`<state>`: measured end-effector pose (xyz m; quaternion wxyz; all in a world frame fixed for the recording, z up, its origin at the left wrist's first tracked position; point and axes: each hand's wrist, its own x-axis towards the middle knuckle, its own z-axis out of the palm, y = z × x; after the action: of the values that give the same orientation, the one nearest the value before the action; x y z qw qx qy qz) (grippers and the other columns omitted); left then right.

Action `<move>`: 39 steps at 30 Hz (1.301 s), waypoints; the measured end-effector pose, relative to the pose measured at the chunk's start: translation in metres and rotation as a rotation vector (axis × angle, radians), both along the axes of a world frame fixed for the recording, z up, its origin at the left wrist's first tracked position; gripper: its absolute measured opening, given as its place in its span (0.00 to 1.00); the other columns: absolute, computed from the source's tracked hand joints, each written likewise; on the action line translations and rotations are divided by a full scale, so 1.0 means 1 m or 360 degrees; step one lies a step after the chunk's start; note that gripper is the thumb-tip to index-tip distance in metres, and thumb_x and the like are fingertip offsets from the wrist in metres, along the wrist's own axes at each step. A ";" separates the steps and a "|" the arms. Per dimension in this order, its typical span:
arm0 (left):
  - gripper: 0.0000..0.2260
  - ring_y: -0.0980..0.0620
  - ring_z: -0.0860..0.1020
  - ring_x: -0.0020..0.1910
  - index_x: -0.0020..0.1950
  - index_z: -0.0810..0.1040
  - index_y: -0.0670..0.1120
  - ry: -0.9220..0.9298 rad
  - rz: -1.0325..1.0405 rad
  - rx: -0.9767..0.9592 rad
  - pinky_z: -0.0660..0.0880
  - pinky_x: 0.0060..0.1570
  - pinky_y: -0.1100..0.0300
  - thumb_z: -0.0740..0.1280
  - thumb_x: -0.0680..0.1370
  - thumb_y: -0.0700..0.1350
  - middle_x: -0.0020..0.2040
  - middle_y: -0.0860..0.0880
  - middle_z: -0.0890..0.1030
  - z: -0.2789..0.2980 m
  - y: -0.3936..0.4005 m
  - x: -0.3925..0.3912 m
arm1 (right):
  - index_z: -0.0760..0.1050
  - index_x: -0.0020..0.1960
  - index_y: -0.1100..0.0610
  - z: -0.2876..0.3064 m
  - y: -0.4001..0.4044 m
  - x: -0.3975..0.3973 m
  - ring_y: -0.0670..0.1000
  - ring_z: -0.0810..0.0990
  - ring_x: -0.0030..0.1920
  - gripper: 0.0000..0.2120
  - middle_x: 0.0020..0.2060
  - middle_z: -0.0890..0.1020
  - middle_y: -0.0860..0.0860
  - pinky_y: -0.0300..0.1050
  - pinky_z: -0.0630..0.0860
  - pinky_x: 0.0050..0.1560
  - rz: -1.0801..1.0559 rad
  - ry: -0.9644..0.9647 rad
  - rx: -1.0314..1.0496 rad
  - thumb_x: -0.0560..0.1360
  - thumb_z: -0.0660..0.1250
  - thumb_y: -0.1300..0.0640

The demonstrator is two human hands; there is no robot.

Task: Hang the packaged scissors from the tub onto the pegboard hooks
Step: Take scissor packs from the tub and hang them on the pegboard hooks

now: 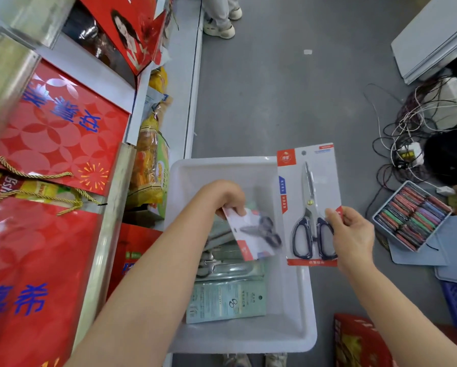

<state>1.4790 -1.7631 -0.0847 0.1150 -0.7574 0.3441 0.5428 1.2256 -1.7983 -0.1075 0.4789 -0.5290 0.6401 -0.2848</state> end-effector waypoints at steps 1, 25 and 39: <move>0.09 0.46 0.76 0.38 0.57 0.78 0.38 0.0026 -0.0049 0.0044 0.73 0.29 0.58 0.67 0.78 0.40 0.47 0.40 0.79 -0.002 0.001 0.001 | 0.72 0.37 0.66 0.002 -0.003 -0.003 0.49 0.65 0.33 0.14 0.30 0.71 0.54 0.44 0.63 0.37 -0.0003 -0.0007 -0.0017 0.76 0.68 0.57; 0.34 0.42 0.69 0.60 0.63 0.73 0.42 -0.1072 0.1406 -0.0224 0.69 0.59 0.50 0.72 0.67 0.65 0.64 0.42 0.72 -0.114 0.114 -0.072 | 0.70 0.31 0.56 -0.028 0.049 0.046 0.50 0.66 0.30 0.16 0.27 0.72 0.52 0.45 0.66 0.35 0.0133 0.0176 0.0207 0.76 0.68 0.57; 0.05 0.50 0.78 0.44 0.53 0.78 0.43 -0.0678 0.1996 -0.1587 0.69 0.42 0.60 0.66 0.79 0.43 0.46 0.47 0.83 -0.037 0.107 -0.033 | 0.64 0.33 0.63 0.023 0.055 0.057 0.49 0.60 0.32 0.17 0.29 0.64 0.52 0.44 0.58 0.35 0.0143 -0.0161 0.0160 0.75 0.68 0.61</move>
<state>1.4462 -1.6562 -0.1218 -0.4956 -0.8575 0.0291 0.1348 1.2821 -1.7429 -0.0846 0.5489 -0.5173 0.6043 -0.2569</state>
